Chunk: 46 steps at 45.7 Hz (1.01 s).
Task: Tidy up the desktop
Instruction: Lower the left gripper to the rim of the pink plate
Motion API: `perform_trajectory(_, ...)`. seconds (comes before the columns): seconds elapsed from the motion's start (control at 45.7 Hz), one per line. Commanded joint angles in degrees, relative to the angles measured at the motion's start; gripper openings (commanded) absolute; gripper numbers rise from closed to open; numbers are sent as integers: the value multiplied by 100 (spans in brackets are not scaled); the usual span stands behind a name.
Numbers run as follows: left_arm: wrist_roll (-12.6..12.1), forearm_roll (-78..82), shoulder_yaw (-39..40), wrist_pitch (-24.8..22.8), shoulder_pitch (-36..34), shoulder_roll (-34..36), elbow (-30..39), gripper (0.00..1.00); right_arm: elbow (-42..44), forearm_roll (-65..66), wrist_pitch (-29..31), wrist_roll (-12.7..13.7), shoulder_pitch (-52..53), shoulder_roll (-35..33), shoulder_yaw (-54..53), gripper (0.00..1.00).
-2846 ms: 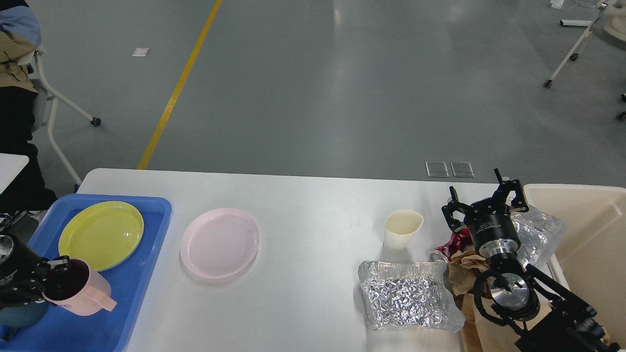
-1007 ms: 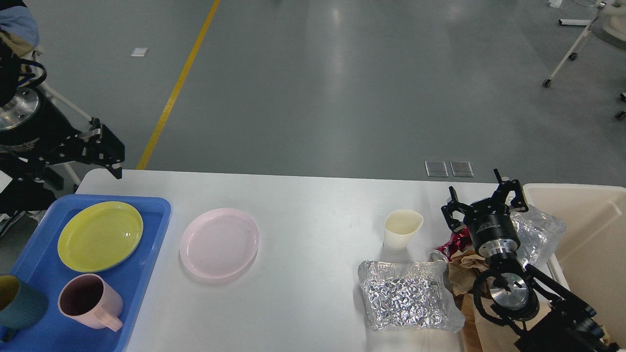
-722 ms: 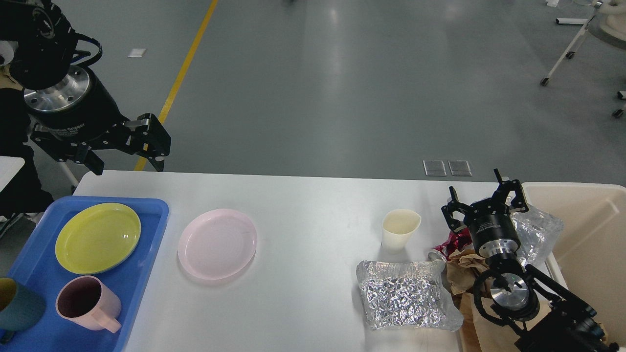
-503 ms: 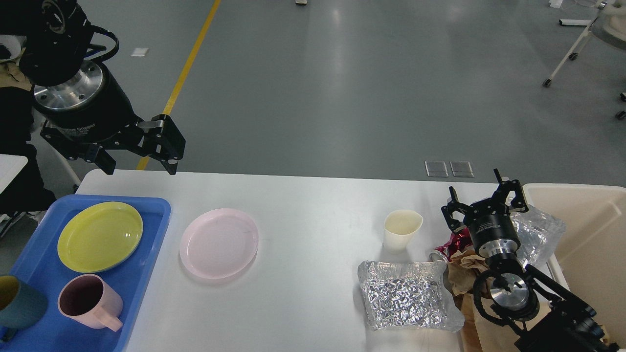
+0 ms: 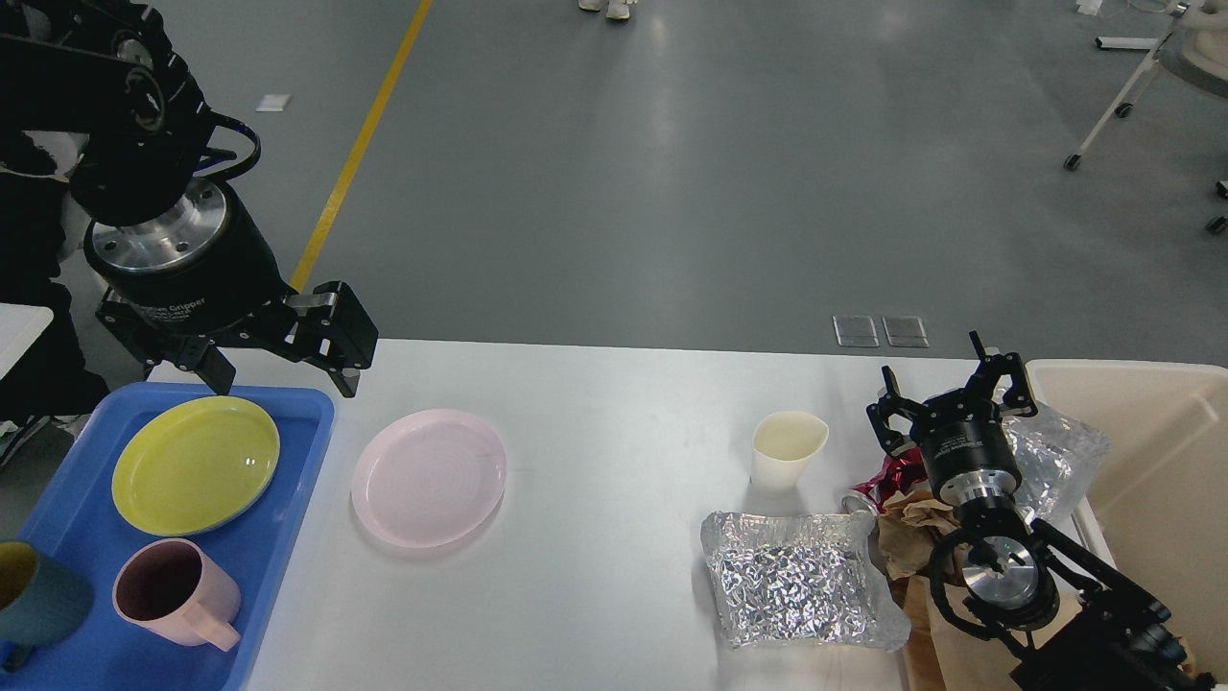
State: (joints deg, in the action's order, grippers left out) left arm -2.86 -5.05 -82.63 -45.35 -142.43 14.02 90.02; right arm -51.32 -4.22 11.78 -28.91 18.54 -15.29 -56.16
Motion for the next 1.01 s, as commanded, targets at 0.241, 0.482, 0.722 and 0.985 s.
perform_trajectory(0.241,602,-1126,19,1352,979,-48,-28,90,-1,0,0,0,0,9,0,100)
perform_trajectory(0.482,593,-3326,-87,2855,2351,-48,-98,90,-1,0,0,0,0,9,0,100)
perform_trajectory(0.722,593,-3898,256,3665,3853,5,-669,92,-1,0,0,0,0,0,0,100)
perform_trajectory(0.985,532,-3959,458,3788,5304,224,-1732,92,-1,0,0,0,0,0,0,100)
